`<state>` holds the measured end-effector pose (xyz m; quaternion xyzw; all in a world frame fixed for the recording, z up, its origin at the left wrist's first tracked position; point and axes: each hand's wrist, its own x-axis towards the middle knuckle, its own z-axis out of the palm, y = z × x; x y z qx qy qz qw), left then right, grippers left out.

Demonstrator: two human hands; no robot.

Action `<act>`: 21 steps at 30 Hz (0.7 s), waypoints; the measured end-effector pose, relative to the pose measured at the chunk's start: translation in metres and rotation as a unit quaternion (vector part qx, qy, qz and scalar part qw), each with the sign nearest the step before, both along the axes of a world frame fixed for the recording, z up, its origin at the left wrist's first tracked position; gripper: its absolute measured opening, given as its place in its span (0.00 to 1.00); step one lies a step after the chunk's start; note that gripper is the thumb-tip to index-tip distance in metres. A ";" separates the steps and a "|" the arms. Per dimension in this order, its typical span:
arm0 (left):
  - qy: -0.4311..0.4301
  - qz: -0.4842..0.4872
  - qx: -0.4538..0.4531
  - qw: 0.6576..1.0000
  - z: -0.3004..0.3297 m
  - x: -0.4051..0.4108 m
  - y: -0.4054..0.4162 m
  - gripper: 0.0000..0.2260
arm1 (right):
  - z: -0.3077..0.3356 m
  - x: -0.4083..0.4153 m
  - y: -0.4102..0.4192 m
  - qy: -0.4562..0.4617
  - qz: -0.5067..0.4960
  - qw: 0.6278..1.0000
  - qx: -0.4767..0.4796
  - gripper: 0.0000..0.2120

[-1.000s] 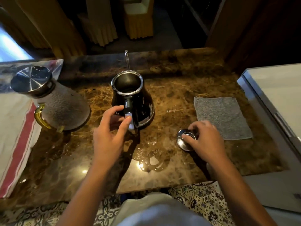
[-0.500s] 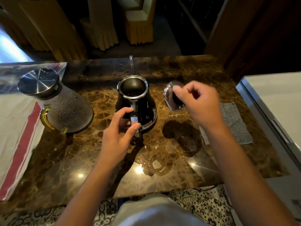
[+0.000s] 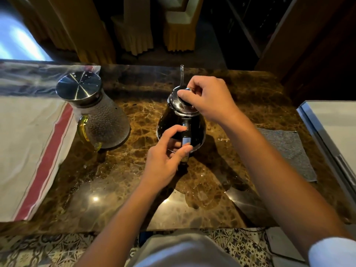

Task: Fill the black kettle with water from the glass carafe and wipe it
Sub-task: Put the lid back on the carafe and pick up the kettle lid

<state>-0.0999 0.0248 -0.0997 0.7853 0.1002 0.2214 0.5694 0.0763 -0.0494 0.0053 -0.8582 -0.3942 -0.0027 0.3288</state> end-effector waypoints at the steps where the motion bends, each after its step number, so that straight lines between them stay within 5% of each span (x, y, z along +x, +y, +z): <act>1: 0.003 -0.003 -0.004 1.000 0.000 0.000 0.001 0.20 | 0.000 0.001 0.003 -0.009 0.003 1.000 -0.028 0.15; 13: 0.007 -0.012 -0.019 1.000 0.008 0.000 -0.002 0.19 | 0.017 0.021 0.017 -0.010 0.066 0.979 -0.193 0.16; 18: 0.010 0.001 0.010 1.000 0.012 -0.003 -0.005 0.19 | 0.006 0.008 0.005 -0.021 0.039 0.992 -0.119 0.15; 21: 0.042 0.007 0.035 0.998 0.021 -0.005 -0.003 0.19 | -0.001 0.000 -0.018 0.054 0.047 0.997 0.011 0.12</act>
